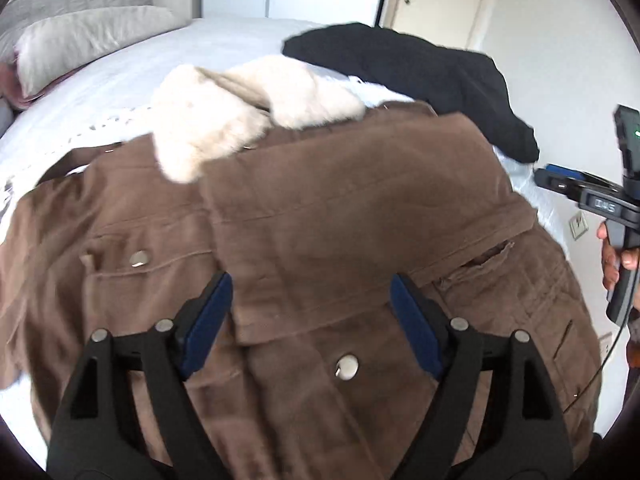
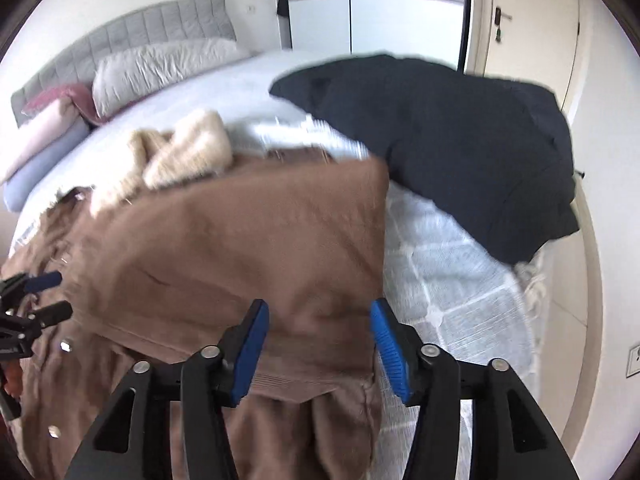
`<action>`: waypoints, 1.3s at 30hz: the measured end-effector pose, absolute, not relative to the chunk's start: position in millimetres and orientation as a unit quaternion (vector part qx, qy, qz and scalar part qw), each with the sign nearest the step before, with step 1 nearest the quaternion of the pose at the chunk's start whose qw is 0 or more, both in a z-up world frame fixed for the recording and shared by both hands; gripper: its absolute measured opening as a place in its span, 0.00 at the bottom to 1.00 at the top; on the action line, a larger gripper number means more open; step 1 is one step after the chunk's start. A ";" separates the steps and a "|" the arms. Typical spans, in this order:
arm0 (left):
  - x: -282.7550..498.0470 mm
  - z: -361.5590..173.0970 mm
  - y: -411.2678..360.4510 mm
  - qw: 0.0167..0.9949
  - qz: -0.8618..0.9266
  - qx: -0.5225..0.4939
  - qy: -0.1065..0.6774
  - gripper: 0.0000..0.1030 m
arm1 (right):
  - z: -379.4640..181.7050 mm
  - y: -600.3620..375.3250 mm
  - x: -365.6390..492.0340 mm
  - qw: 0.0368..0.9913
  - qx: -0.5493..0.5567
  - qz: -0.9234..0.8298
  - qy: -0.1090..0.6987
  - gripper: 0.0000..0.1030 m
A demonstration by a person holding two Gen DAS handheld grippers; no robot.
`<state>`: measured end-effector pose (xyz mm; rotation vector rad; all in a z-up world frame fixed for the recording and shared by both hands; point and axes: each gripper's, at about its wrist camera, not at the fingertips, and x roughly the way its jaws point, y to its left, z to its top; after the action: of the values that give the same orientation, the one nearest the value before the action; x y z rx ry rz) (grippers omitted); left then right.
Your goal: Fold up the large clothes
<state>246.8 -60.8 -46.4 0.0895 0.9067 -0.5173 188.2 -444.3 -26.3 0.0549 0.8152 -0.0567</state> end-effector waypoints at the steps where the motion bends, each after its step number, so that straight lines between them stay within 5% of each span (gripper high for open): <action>1: 245.0 -41.3 -51.1 0.867 -0.240 0.032 0.436 0.82 | -13.5 -438.4 183.3 0.922 0.027 -0.032 0.385 0.77; 6: 225.9 -22.6 2.0 0.866 -0.204 -0.017 0.457 0.83 | 31.5 -405.3 153.0 0.925 0.023 -0.049 0.375 0.92; 11: 205.1 -14.0 60.4 0.863 -0.167 -0.061 0.474 0.91 | 39.3 -372.7 128.5 0.916 0.021 -0.053 0.396 0.93; 24: 205.9 -68.5 249.2 0.824 0.016 -0.210 0.526 0.92 | -8.5 -327.3 116.1 0.899 0.059 0.002 0.433 0.93; 39: 228.3 -123.8 388.7 0.805 0.140 -0.356 0.454 0.92 | -50.1 -321.6 135.8 0.881 0.049 0.010 0.471 0.93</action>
<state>228.3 388.7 -123.8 -0.7626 0.9720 0.3002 135.8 -321.6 -50.1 0.1016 0.9814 0.0215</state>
